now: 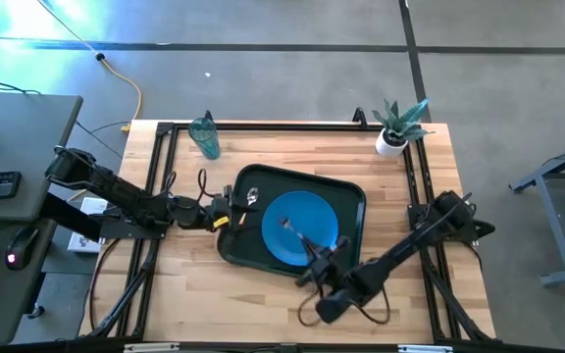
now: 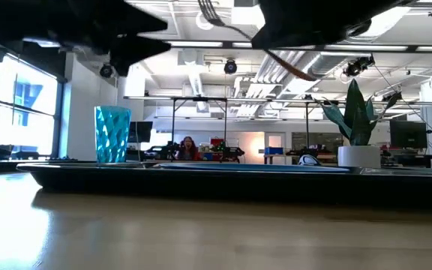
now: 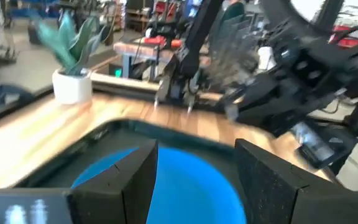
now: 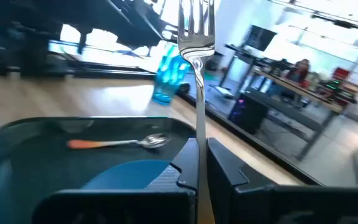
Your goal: Pick and place plate/cup/fork/spoon on tray
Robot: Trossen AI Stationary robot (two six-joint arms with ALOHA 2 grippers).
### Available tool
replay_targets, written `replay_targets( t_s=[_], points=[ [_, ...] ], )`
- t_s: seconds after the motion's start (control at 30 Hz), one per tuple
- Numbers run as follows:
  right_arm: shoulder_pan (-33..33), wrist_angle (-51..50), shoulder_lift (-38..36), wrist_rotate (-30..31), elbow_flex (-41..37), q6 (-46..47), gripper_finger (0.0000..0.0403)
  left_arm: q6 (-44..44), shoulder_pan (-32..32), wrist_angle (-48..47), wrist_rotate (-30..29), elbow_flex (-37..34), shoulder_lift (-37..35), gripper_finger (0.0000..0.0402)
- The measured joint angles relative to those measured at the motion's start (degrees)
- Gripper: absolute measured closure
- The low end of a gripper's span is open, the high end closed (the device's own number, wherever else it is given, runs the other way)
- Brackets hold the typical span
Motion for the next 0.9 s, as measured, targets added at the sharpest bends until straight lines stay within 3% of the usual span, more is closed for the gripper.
replay_targets(
  t_s=[0.2, 0.37, 0.7, 0.9],
  points=[
    [-4.7, 2.9, 0.0, -4.5, 0.0, -2.8, 0.0402, 3.7, 0.2, 0.1, -0.5, 7.8, 4.0, 0.02],
    [-5.7, 3.0, 0.0, -4.4, 0.0, -2.1, 0.0402, 2.9, 0.2, -0.1, -7.7, 13.2, 8.9, 0.02],
    [-4.2, 3.1, -0.1, 0.0, 0.1, -5.2, 0.0403, -0.9, 0.2, -0.5, -18.3, 14.8, 12.5, 0.0221],
    [-4.0, 4.0, -0.1, 1.1, 0.1, -7.8, 0.0403, 1.2, 0.2, -0.4, -17.8, 14.8, 12.3, 0.0257]
  ],
)
